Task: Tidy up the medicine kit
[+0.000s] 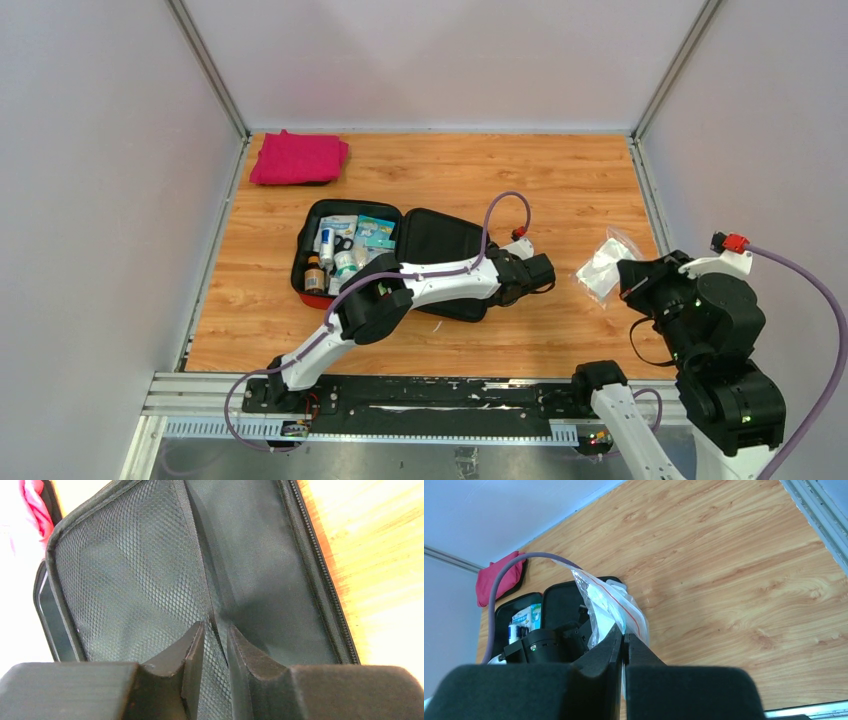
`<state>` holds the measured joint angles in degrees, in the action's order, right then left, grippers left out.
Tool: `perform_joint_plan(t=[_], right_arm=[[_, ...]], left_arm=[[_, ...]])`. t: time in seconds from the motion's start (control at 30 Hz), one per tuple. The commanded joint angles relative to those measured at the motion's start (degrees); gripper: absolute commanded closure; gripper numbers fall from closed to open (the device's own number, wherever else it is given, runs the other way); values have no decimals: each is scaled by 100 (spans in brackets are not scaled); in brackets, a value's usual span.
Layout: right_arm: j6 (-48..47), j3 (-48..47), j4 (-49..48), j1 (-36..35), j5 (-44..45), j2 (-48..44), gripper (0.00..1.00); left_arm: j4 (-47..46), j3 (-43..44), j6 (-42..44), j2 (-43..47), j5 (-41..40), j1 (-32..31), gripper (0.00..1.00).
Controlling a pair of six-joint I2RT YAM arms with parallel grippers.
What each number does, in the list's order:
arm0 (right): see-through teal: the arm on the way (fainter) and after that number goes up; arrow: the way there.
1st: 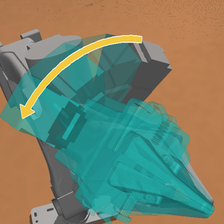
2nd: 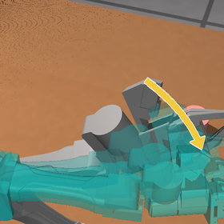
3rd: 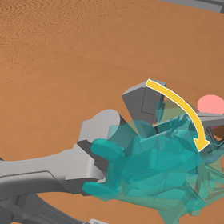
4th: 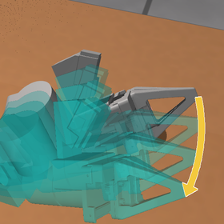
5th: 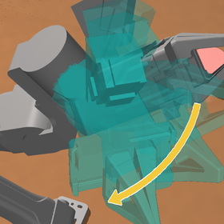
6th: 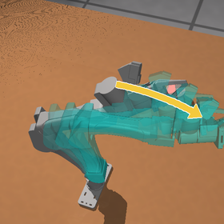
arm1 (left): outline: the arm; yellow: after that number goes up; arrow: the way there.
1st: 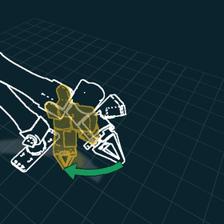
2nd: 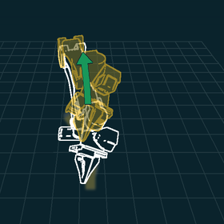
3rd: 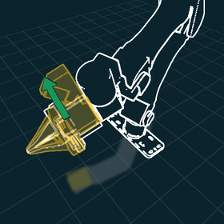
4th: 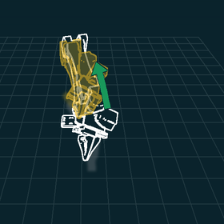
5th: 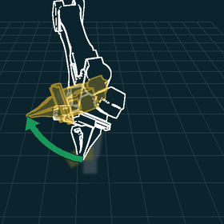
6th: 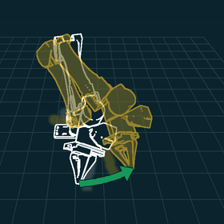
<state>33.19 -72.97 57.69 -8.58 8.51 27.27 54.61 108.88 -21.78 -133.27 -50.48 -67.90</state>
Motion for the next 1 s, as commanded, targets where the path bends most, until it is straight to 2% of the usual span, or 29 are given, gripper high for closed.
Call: perform_joint_plan(t=[0.0, 0.27, 0.4, 0.53, 0.7, 0.8, 0.97], right_arm=[[48, 110, -99, 83, -165, 1, 100], [60, 224, -131, 80, -172, -9, 100], [-121, 183, -124, 84, 55, 19, 100], [-427, -277, 85, 84, 867, 178, 100], [-570, -648, 198, 78, 1126, 429, 100], [-642, -853, 339, 83, 956, 771, 100], [-651, -1139, 333, 84, -472, 1491, 100]], left_arm=[[59, 30, -54, -104, -258, -13, 75], [59, -129, -99, 208, -340, -13, 100], [75, -185, -98, 558, -299, -17, 100], [72, -310, -123, 1088, -212, -16, 100], [61, -473, -142, 1768, -102, -13, 100], [61, -603, -156, 2120, -21, -6, 100], [50, -841, -245, 2609, 135, 49, 100]])
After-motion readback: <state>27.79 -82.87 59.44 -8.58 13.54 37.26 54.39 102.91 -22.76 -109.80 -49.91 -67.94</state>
